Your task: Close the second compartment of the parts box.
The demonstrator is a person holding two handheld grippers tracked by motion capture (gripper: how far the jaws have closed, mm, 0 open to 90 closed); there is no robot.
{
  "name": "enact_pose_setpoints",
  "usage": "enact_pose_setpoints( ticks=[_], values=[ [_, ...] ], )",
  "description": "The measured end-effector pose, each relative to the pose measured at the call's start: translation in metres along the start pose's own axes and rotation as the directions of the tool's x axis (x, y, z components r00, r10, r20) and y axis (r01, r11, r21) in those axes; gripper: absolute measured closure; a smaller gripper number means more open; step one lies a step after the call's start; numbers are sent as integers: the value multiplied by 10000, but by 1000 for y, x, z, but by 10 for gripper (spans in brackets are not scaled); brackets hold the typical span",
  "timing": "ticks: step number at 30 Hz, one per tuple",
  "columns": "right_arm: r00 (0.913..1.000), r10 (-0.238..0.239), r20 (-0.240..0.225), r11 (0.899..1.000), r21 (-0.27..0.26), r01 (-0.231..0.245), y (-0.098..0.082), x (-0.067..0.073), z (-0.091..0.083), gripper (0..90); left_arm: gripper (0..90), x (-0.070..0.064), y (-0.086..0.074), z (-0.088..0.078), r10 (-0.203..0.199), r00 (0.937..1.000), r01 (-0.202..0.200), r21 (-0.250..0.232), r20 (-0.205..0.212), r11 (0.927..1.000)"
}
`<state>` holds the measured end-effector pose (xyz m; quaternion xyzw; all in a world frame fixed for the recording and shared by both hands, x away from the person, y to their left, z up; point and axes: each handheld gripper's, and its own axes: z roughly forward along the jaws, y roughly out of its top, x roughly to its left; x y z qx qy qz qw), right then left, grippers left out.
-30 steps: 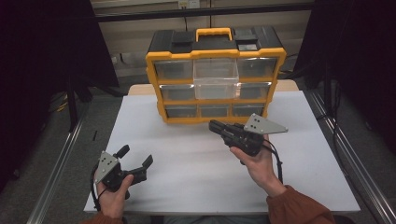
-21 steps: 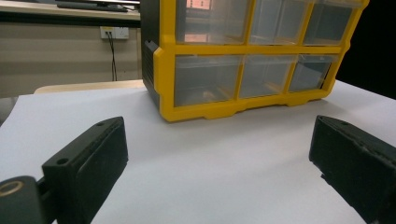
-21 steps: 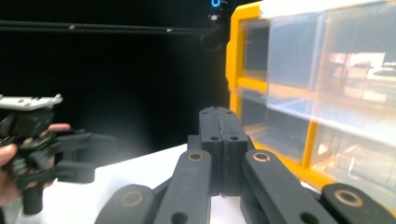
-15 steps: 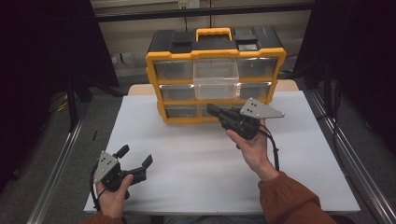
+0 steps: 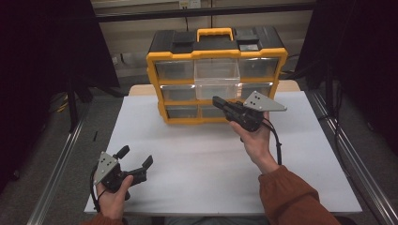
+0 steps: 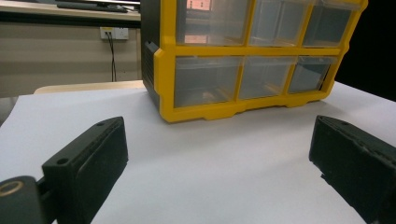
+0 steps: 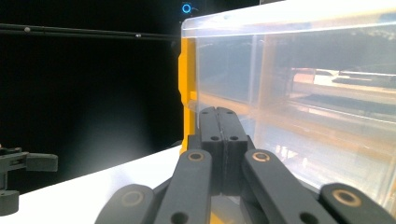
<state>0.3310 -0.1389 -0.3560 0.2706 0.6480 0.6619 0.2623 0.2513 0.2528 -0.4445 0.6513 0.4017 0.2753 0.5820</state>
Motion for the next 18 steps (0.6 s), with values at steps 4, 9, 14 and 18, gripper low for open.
enact_pose_setpoints(
  ticks=[4, 9, 14, 18],
  values=[
    [9999, -14, 109, 10000, 11, 14, -1, -2, 2, 900, 45, 0, 0, 0, -9, 10000, 9, 8, -9, 10000],
    [9997, -29, 257, 10000, 69, 27, -2, -6, 4, 900, 46, 0, 0, 0, 20, 10000, -20, -9, -61, 10000],
    [9991, 26, 432, 10000, 58, -28, -4, -11, 7, 900, 45, 0, 0, 0, 10, 10000, -10, -18, -66, 10000],
    [9991, -7, 413, 10000, 22, 6, -5, -10, 8, 900, 45, 0, 0, 0, 13, 10000, -13, -6, -14, 10000]
  ],
)
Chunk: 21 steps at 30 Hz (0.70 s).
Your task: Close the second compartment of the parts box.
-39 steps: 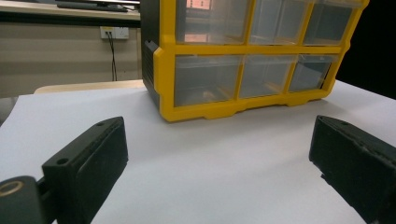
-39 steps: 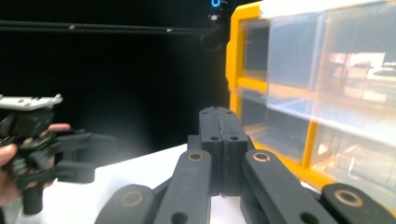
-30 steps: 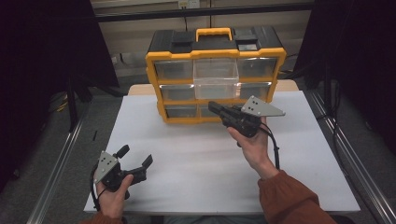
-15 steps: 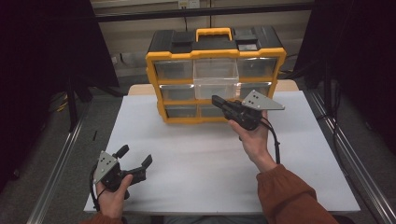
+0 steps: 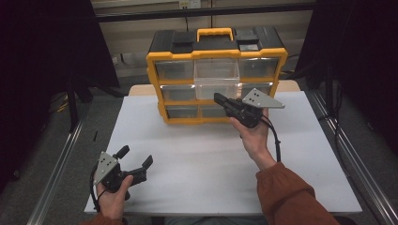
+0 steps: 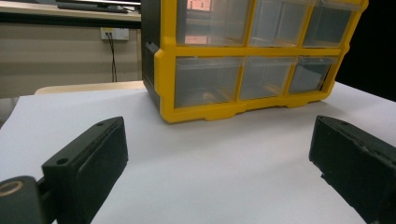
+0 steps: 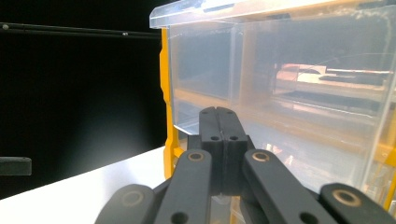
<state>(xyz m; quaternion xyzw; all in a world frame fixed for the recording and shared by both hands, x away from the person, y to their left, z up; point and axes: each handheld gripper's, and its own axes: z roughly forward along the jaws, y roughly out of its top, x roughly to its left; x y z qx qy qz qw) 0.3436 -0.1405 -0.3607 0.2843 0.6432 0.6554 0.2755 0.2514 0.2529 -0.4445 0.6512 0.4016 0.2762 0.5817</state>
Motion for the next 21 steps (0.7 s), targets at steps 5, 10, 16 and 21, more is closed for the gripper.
enact_pose_setpoints(
  ticks=[5, 10, 16, 21],
  values=[
    [10000, 8, -17, 10000, 68, -8, 0, -1, 4, 900, 46, 0, 0, 0, -37, 10000, 37, 17, -36, 10000],
    [10000, 70, 13, 10000, 10, -70, 0, -2, 5, 900, 46, 1, -1, 0, -205, 9998, 205, -57, -38, 9998],
    [9999, 50, 89, 10000, 54, -50, 0, -3, 6, 900, 46, 0, 0, -1, -19, 10000, 19, -50, -81, 10000],
    [9998, 90, 203, 10000, 12, -91, 1, -6, 6, 900, 46, 0, 0, -1, 26, 10000, -26, -17, -76, 10000]
  ],
)
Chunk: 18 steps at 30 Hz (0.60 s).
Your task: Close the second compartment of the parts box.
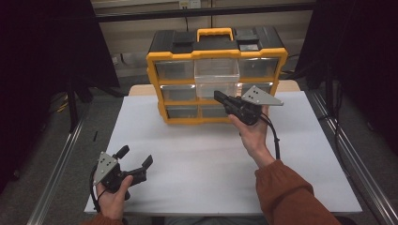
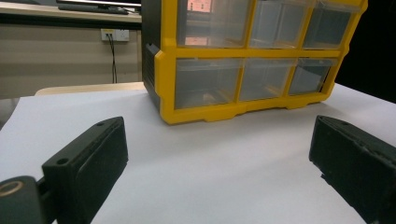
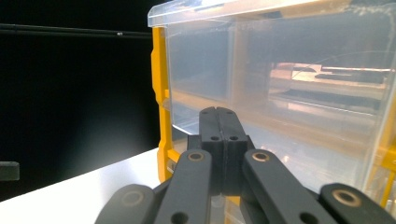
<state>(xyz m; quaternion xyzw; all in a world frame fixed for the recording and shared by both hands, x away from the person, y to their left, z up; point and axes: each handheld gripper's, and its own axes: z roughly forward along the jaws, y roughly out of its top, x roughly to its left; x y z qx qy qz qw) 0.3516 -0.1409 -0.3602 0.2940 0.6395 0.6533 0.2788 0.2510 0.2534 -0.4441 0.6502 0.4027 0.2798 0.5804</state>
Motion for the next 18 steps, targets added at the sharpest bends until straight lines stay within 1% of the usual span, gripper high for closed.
enact_pose_setpoints(
  ticks=[4, 9, 18],
  values=[
    [10000, -52, -12, 10000, -15, 52, 0, -1, 1, 900, 46, 0, 0, 0, -15, 10000, 15, -24, 66, 10000],
    [10000, -59, 28, 10000, 18, 59, 1, -1, 2, 900, 46, 0, 0, 0, -25, 10000, 25, -46, 53, 10000],
    [9999, 40, 92, 10000, -30, -40, 0, -3, 5, 900, 46, 0, 0, -1, -33, 10000, 34, -78, 60, 10000]
  ],
)
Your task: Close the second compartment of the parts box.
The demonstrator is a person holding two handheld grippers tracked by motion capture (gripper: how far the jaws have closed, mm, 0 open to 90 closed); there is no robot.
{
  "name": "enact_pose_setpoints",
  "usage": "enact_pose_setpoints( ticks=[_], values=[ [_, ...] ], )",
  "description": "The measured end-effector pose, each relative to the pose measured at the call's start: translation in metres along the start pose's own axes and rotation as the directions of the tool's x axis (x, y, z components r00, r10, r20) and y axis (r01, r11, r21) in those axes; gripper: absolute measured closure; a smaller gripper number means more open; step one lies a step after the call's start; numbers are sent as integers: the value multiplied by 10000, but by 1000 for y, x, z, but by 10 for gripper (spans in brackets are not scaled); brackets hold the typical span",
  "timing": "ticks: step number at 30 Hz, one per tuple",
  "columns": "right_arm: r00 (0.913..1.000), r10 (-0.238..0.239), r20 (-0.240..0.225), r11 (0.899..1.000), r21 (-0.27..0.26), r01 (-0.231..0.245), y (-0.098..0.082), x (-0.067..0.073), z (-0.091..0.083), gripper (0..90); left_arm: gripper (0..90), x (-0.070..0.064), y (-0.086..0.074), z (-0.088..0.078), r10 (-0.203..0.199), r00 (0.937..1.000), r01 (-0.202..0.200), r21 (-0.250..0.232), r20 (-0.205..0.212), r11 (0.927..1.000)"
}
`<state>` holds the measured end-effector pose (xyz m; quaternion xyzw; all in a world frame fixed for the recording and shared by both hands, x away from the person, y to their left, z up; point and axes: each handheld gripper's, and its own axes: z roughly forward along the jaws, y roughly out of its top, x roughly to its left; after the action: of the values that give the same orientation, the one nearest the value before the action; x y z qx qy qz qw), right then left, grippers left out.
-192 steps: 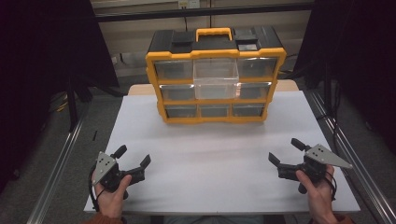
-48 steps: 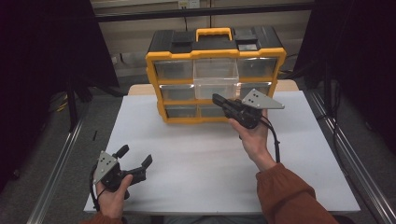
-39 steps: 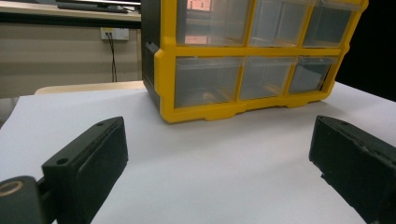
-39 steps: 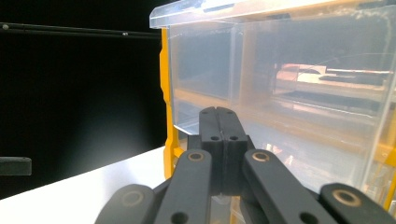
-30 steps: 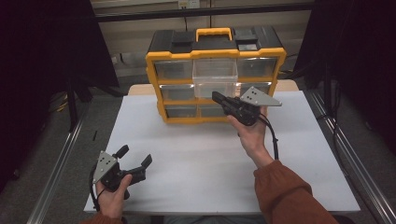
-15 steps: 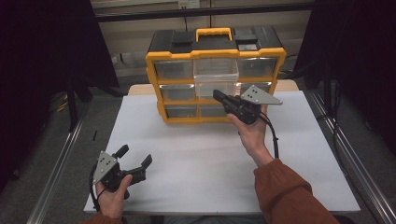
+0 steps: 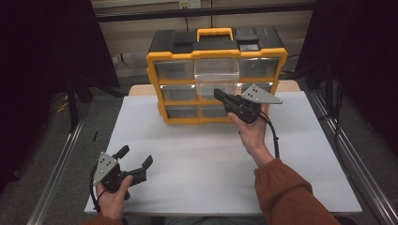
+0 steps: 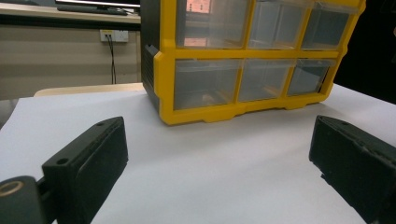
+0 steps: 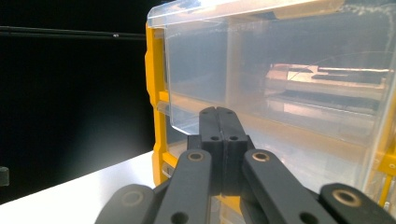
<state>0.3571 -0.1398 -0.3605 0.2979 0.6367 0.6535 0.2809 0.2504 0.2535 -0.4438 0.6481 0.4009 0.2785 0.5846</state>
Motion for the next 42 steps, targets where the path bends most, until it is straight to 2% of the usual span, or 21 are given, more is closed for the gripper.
enact_pose_setpoints(
  ticks=[18, 20, 42],
  values=[
    [9999, -80, 139, 10000, 28, 80, 0, -4, 5, 900, 46, 0, 0, 0, 73, 10000, -73, 14, 22, 10000],
    [9998, -77, 170, 10000, 17, 77, 1, -6, 5, 900, 46, 0, 0, 0, -57, 10000, 57, -70, 9, 10000],
    [9996, -18, 281, 10000, 44, 17, 2, -11, 11, 900, 46, 0, 0, 0, -40, 10000, 40, -72, -18, 10000]
  ],
)
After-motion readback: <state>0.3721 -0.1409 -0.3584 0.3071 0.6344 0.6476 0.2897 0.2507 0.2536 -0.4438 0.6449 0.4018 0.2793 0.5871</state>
